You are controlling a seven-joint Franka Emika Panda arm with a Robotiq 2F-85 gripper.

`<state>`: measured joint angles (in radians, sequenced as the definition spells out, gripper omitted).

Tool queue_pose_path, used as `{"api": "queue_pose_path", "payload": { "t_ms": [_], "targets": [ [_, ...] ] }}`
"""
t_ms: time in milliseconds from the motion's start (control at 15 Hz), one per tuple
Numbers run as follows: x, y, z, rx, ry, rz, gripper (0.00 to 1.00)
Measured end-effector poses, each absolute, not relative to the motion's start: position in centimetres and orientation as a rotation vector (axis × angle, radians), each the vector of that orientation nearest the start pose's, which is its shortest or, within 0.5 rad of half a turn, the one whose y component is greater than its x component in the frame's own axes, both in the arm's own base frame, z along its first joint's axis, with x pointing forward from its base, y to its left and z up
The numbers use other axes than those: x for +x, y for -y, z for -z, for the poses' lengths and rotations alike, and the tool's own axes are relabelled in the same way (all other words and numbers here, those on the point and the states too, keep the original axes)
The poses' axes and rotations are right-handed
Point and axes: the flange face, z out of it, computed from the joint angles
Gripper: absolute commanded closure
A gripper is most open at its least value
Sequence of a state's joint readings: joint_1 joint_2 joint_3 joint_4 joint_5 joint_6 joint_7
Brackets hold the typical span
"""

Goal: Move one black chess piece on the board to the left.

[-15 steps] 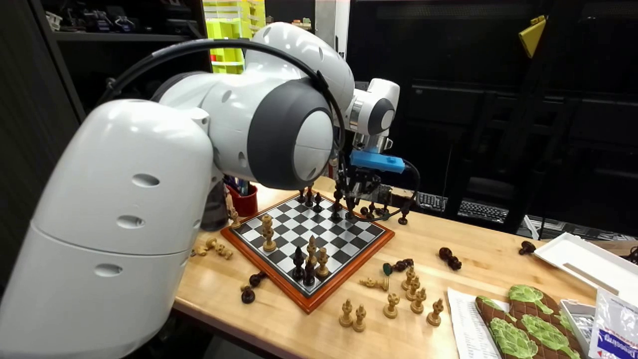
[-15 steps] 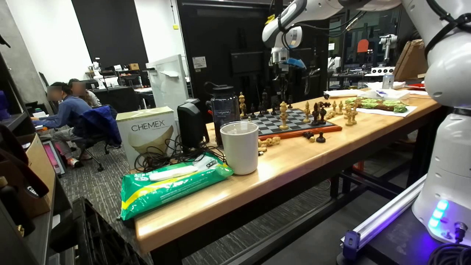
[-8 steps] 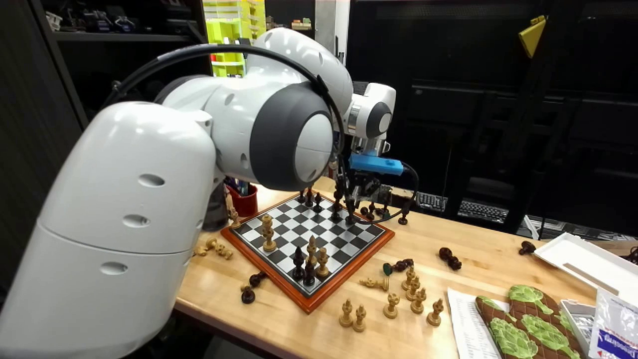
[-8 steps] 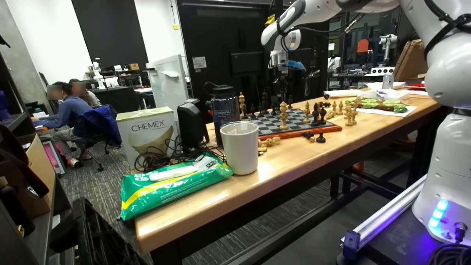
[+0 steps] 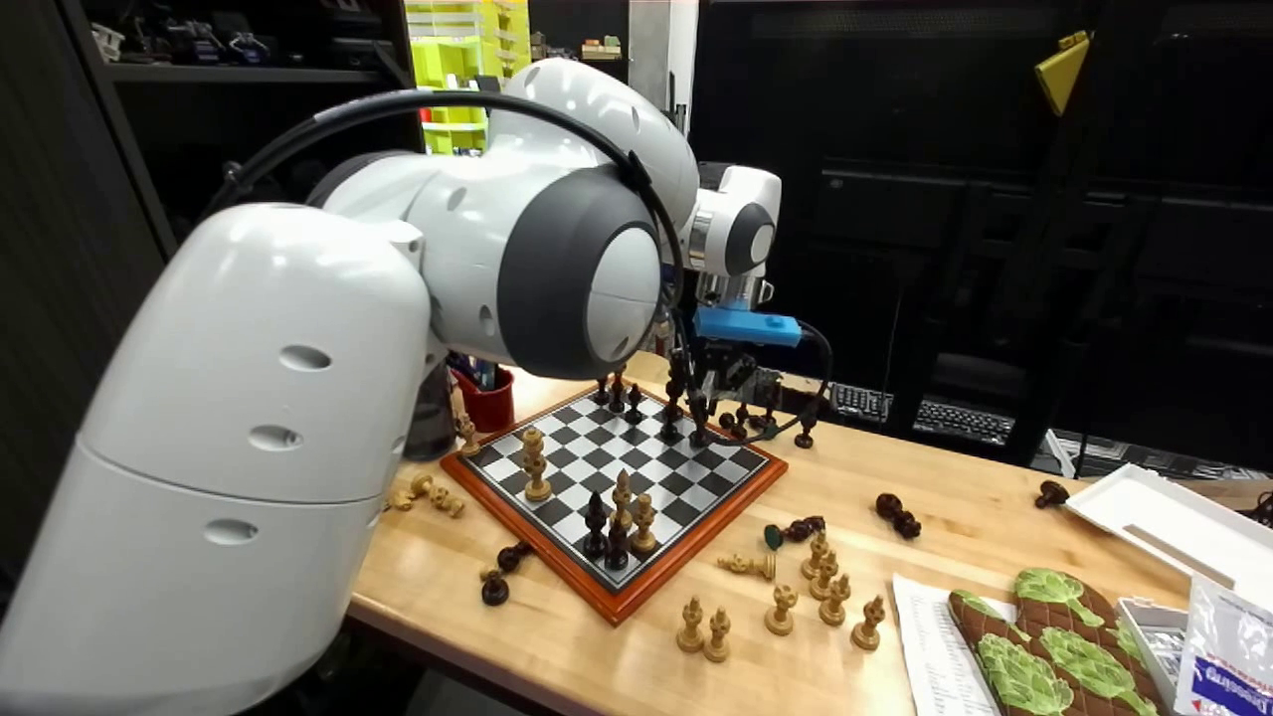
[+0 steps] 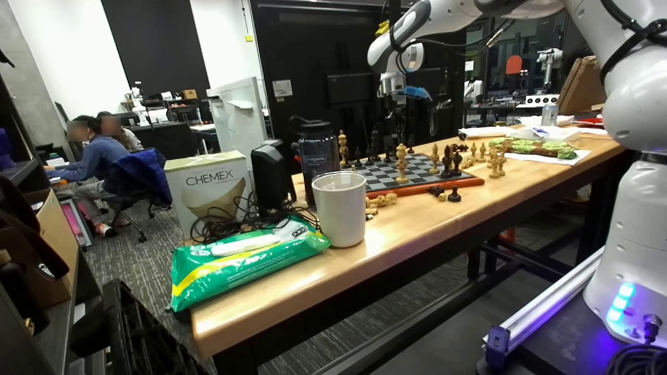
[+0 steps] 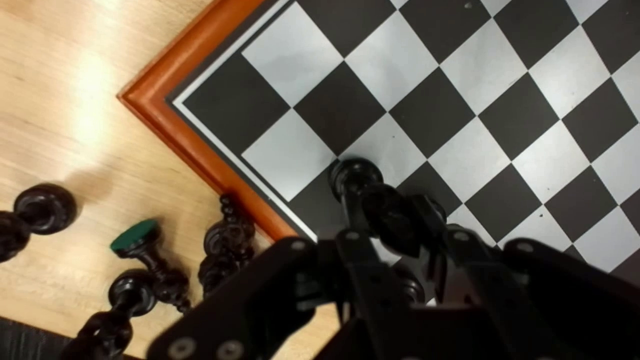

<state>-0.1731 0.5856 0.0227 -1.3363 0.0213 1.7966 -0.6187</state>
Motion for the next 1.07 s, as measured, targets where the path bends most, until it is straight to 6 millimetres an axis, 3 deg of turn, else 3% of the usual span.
{"api": "queue_pose_path", "payload": {
  "t_ms": [1067],
  "targets": [
    [70.35,11.21,-38.10,-3.003,0.743,-0.099,0.93]
  ]
}}
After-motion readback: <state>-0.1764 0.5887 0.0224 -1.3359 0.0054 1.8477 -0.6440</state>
